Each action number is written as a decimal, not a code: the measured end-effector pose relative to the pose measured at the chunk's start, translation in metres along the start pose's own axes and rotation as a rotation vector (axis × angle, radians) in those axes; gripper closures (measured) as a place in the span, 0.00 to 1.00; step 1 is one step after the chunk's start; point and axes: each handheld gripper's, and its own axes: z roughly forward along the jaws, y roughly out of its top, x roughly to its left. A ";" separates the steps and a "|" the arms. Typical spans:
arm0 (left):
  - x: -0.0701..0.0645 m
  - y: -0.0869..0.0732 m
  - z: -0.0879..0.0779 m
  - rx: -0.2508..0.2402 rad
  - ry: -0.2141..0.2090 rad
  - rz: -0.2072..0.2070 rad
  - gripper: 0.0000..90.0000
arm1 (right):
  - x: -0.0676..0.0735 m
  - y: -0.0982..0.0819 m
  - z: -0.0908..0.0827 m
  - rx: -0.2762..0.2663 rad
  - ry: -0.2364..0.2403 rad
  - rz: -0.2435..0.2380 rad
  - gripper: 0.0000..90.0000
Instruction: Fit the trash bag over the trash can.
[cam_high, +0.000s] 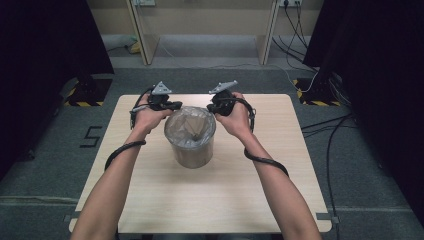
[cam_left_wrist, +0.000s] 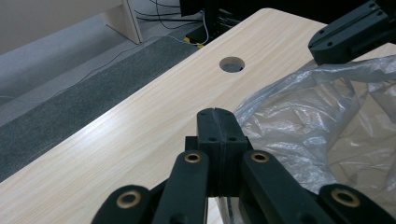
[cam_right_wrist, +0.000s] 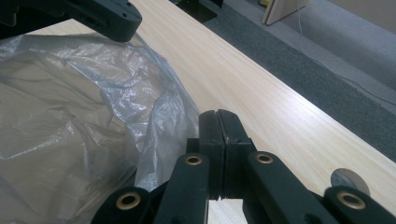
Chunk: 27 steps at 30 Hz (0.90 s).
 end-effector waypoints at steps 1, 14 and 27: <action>0.000 0.000 0.000 0.000 0.001 0.000 1.00 | 0.000 -0.001 0.001 0.000 0.001 0.002 1.00; 0.004 0.001 0.003 0.031 -0.001 -0.016 1.00 | -0.001 -0.002 0.004 0.001 0.003 0.003 0.99; 0.005 -0.003 0.008 0.060 0.013 -0.008 1.00 | -0.004 -0.005 0.009 0.010 -0.011 0.018 1.00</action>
